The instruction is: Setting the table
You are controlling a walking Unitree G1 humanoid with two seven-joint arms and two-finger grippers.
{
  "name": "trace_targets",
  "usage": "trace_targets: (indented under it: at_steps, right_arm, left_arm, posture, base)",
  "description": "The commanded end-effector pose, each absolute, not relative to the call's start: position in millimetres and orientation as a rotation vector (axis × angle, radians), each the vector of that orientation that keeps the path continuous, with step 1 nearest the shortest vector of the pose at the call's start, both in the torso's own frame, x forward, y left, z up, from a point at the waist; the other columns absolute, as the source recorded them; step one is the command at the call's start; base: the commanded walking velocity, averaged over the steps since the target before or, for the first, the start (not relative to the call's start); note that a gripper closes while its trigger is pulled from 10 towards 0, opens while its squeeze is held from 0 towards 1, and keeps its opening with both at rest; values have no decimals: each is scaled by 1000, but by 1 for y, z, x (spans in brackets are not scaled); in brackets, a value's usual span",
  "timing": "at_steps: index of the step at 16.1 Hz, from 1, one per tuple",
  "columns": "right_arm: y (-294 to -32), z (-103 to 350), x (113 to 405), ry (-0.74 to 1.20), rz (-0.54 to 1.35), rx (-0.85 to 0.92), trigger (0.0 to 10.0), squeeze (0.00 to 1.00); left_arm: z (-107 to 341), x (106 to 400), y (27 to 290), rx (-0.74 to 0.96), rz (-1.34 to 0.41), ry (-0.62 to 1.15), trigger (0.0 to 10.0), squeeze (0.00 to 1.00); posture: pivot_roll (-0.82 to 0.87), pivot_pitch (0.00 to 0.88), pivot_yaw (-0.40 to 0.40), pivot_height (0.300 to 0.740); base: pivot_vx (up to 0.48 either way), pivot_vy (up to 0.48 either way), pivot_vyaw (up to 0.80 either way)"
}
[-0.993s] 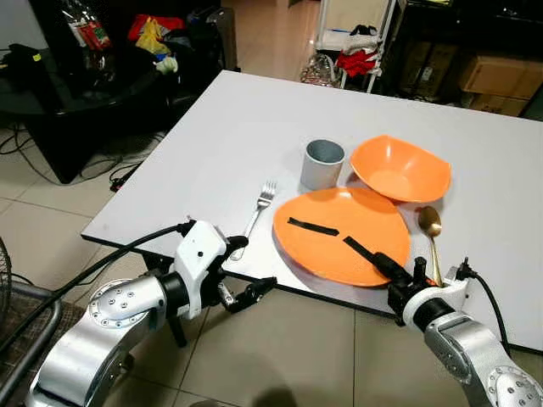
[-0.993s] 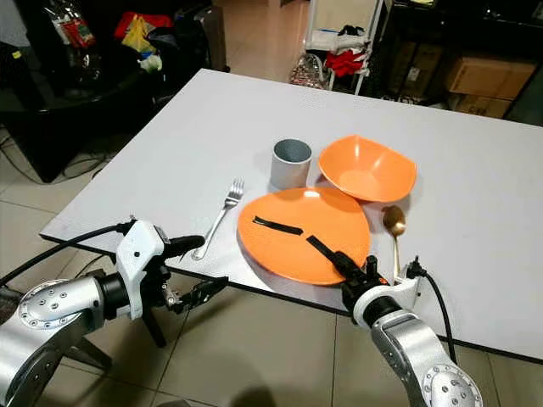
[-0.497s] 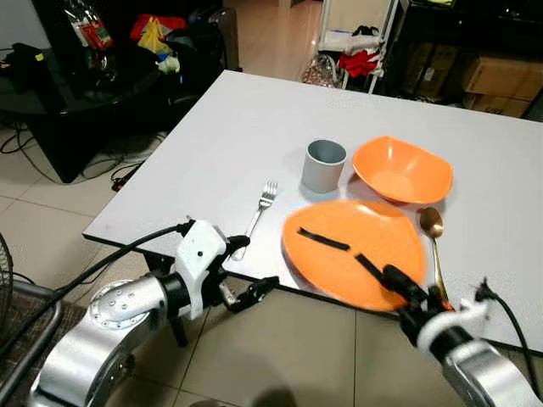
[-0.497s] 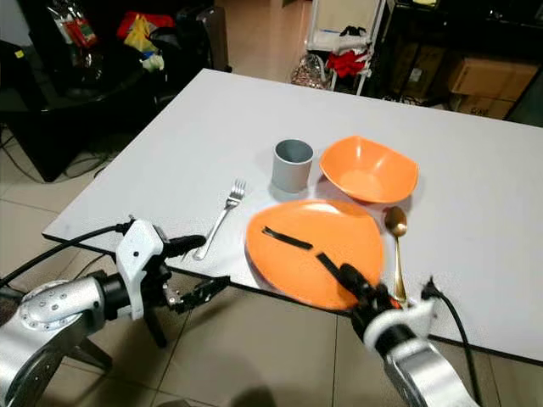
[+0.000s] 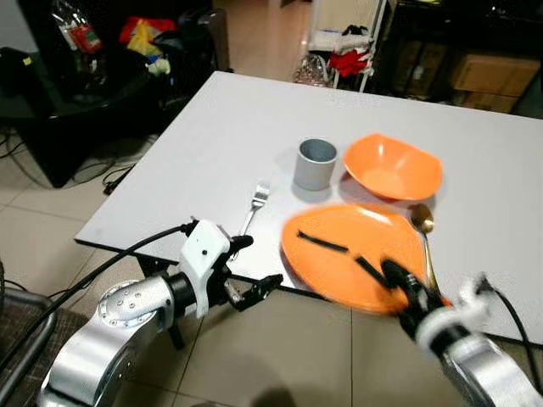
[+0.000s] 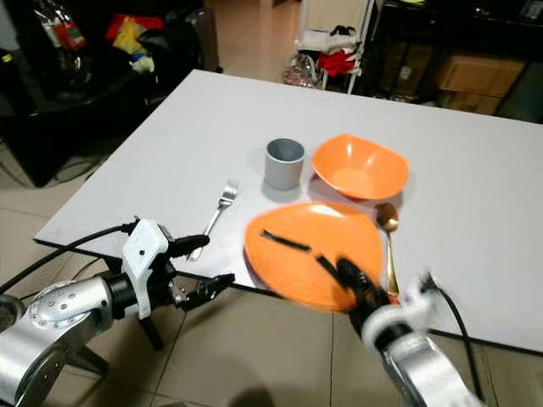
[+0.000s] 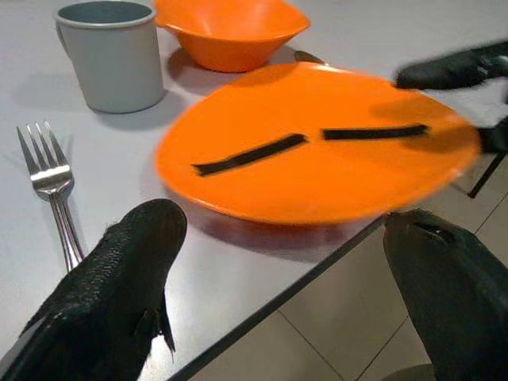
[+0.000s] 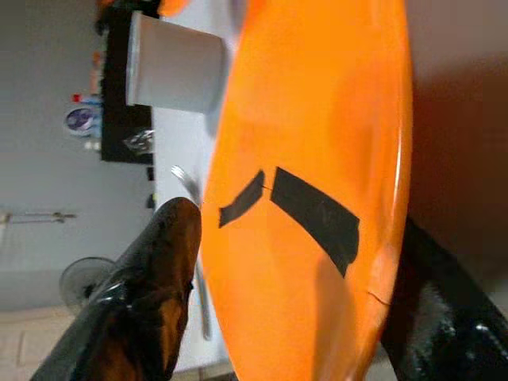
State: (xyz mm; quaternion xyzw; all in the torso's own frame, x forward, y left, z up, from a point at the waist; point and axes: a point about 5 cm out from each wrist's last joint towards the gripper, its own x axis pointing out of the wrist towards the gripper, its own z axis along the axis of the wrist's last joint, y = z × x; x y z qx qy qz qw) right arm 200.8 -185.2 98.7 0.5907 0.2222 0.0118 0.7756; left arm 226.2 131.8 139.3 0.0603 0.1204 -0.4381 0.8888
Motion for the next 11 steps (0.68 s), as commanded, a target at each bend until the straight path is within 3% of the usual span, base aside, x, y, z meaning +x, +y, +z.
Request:
trace_targets:
  at_steps: [1, 4, 11]
  right_arm:
    - [-185, 98, 204, 478, 28, 1269, 10000, 1000]
    - [-186, 95, 231, 492, 50, 1231, 10000, 1000]
    - [-187, 88, 219, 566, -9, 1157, 10000, 1000]
  left_arm:
    - [140, 228, 131, 145, -907, 242, 10000, 0]
    - [140, 228, 135, 150, -889, 243, 10000, 0]
    - [138, 225, 136, 152, -886, 252, 10000, 0]
  posture:
    - [-36, 23, -7, 740]
    - [-22, 25, -17, 740]
    - [-18, 29, -22, 740]
  base:
    - [0, 0, 0]
    - [0, 0, 0]
    - [0, 0, 0]
